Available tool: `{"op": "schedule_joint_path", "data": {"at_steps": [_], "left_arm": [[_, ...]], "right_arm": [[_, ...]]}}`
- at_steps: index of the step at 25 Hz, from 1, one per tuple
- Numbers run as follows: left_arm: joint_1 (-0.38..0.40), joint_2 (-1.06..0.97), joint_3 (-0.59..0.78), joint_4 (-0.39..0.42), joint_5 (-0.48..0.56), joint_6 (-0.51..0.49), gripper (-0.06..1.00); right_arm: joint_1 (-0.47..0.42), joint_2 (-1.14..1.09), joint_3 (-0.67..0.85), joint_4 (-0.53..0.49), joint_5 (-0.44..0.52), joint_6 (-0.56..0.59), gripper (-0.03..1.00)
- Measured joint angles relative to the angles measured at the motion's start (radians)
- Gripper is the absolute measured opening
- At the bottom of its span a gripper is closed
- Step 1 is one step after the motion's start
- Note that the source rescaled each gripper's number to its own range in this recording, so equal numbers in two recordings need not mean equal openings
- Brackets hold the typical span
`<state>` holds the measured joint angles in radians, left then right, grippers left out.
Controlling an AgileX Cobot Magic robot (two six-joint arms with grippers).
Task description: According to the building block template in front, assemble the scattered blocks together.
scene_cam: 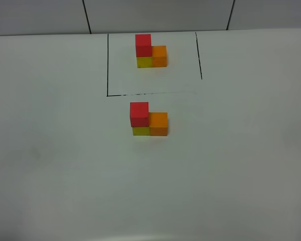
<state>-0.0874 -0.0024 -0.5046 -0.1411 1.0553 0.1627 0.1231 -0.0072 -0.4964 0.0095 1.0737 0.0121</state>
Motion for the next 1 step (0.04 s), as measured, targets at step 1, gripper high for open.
{"op": "schedule_joint_path", "data": {"at_steps": [1], "left_arm": [[0.000,0.000,0.000,0.000,0.000,0.000,0.39]], "right_arm": [[0.000,0.000,0.000,0.000,0.000,0.000,0.75]]}}
